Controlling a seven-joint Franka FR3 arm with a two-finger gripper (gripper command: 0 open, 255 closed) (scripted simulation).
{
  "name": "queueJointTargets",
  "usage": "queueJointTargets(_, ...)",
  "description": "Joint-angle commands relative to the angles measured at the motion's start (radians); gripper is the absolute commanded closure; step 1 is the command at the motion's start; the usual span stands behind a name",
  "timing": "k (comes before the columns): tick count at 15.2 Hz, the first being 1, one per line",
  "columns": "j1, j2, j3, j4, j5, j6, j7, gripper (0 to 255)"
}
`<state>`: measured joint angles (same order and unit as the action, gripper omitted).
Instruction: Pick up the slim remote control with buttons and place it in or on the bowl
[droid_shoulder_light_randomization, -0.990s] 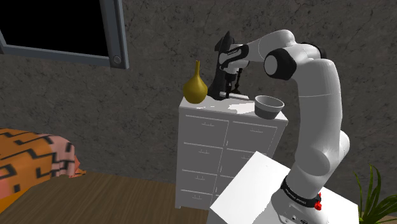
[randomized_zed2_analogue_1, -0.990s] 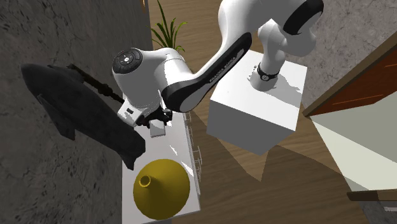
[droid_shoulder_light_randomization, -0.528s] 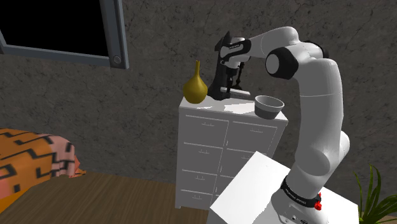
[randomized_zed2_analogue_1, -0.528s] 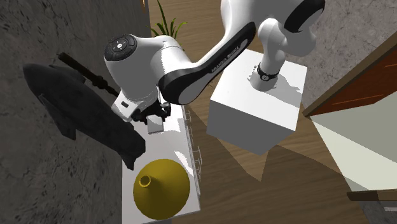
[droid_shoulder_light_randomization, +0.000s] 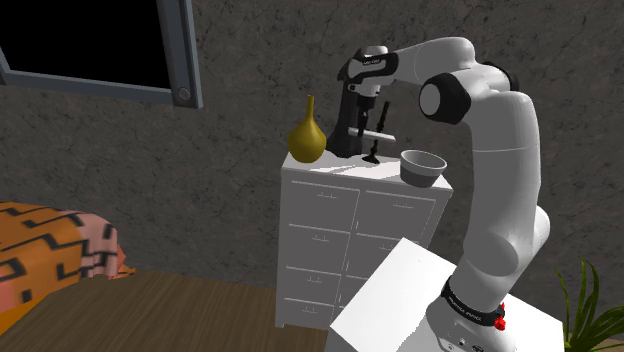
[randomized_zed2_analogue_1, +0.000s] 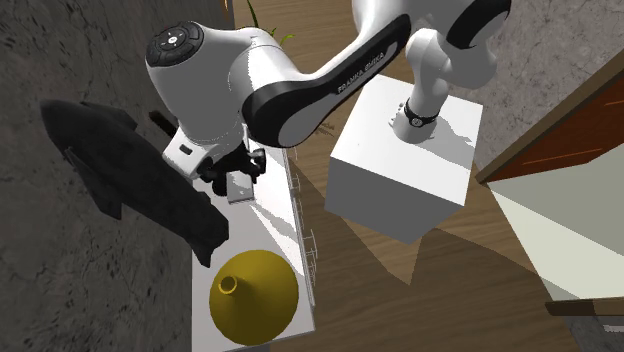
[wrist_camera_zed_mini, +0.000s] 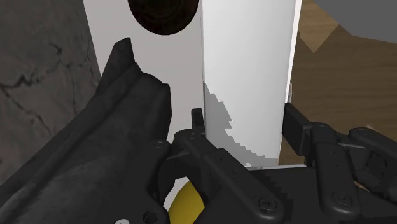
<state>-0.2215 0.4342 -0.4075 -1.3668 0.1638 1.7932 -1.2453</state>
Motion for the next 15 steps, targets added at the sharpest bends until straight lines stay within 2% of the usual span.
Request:
queueJointTargets(1,-0.005,0.003,-0.001,0.032,0.001,-0.028,-0.001,255)
queueJointTargets(3,-0.009,0.005,-0.002,0.062,0.001,-0.056,0.000,255)
queueJointTargets(9,-0.018,-0.178,-0.044,-0.195,-0.055,0.026,-0.076,255)
queueJointTargets(15,-0.050,-0.325,-0.089,-0.374,-0.112,0.072,-0.152,255)
